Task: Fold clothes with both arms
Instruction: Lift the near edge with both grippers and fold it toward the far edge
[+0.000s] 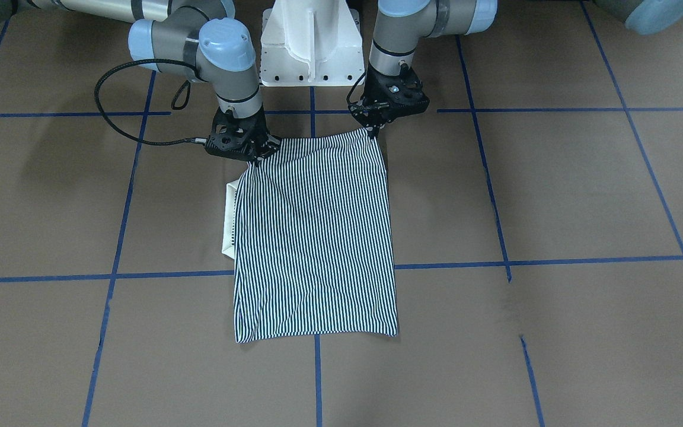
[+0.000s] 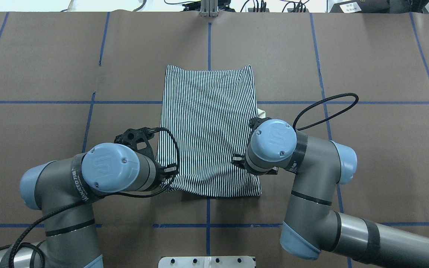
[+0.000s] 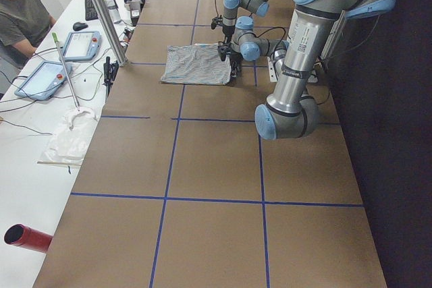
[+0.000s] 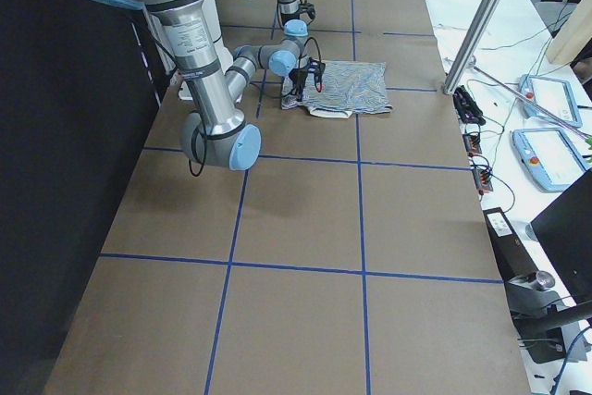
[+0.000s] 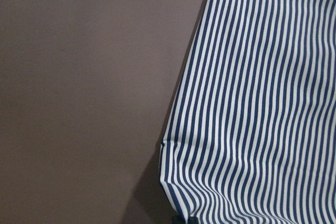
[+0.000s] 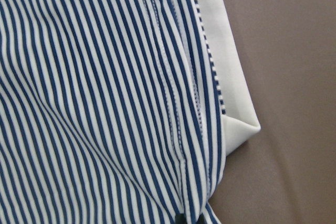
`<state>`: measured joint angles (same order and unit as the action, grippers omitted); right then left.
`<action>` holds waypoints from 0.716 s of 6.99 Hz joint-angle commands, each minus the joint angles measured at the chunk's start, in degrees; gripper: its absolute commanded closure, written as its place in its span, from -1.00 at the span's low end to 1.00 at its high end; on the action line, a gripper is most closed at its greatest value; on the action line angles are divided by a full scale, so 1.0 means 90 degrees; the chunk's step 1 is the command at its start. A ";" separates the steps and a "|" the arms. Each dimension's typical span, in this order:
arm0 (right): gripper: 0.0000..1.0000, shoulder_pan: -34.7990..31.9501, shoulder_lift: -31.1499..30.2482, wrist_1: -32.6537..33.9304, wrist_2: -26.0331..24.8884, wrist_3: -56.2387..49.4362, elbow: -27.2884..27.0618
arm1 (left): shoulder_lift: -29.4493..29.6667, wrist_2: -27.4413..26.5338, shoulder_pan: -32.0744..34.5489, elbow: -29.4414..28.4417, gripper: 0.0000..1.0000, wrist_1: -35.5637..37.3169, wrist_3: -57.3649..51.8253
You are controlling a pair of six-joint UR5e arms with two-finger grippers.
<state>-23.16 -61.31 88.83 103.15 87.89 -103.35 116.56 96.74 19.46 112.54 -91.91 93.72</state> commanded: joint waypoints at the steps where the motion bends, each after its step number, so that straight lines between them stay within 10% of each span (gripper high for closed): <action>1: 1.00 0.0277 -0.0520 0.0003 0.0013 0.0000 -0.0808 | -0.0216 -0.0017 -0.0373 0.0364 1.00 0.0007 0.0026; 5: 1.00 0.0104 -0.0424 -0.0056 -0.0026 -0.0058 -0.0646 | -0.0178 -0.0007 -0.0454 0.0591 1.00 -0.0002 -0.0003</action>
<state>-20.45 -65.27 88.42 103.02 87.51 -109.39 114.44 96.71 15.15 117.47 -91.92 93.93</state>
